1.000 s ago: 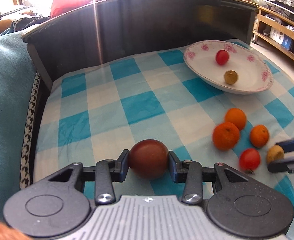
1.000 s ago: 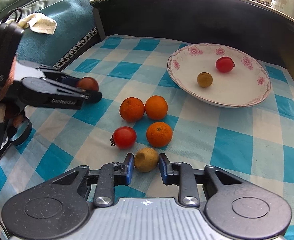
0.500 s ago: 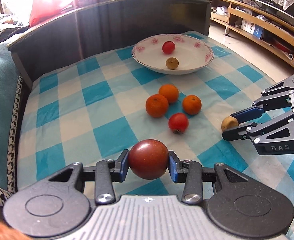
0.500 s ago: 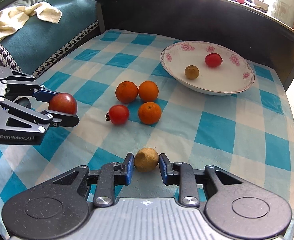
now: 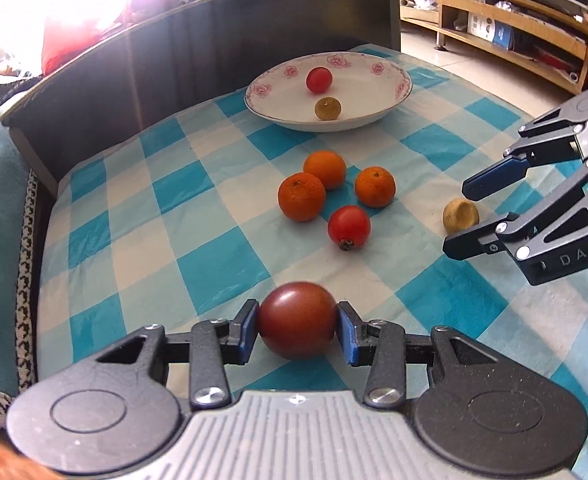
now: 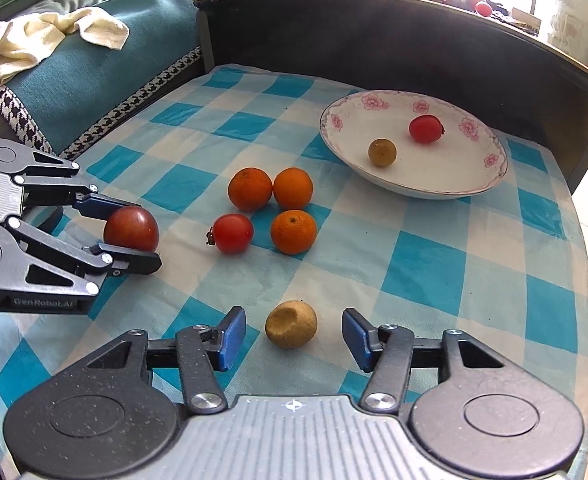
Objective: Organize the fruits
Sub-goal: 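Carry the plum and yellow-brown fruit toward the white bowl with both tools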
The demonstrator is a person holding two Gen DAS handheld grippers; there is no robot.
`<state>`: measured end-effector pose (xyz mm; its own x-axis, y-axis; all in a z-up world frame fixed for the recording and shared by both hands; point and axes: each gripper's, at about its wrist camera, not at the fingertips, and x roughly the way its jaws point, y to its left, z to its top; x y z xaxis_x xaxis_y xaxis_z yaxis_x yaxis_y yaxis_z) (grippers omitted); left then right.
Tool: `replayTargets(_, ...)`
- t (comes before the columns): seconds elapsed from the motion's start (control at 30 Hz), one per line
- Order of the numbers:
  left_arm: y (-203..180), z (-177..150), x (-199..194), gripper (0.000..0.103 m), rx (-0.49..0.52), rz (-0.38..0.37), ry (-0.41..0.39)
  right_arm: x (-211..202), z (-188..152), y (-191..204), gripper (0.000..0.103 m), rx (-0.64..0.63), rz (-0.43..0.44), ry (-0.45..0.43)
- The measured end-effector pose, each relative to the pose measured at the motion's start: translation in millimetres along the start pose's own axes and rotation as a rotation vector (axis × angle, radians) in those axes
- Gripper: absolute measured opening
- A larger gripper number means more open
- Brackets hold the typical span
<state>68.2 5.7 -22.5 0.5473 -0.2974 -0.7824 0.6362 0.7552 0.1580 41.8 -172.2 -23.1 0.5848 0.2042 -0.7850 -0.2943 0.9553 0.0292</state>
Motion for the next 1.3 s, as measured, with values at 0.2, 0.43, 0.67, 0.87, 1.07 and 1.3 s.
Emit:
replayTargets(0.2,3,1,-2,0.052,-0.010,-0.006,-0.014,4,0,1,0.048,-0.007,-0.003,0.011)
replayTargets(0.43,7,-2,4,0.053,-0.064,-0.019,0.009,4,1,-1,0.046,0.001,-0.001,0.018)
replayTargets(0.67,11,7,12,0.053,-0.120,-0.049,0.021,3,3,-4,0.031,0.010,-0.029,0.026)
replayTargets(0.87,11,12,14,0.053,-0.113,-0.036,0.014,3,3,-5,0.031,0.018,-0.019,0.031)
replayTargets(1.07,14,22,20,0.059,-0.122,-0.033,-0.007,3,2,-5,0.031,0.027,-0.010,0.031)
replayTargets(1.3,16,31,36,0.063,-0.112,-0.010,-0.022,3,2,-7,0.032,0.034,0.000,0.030)
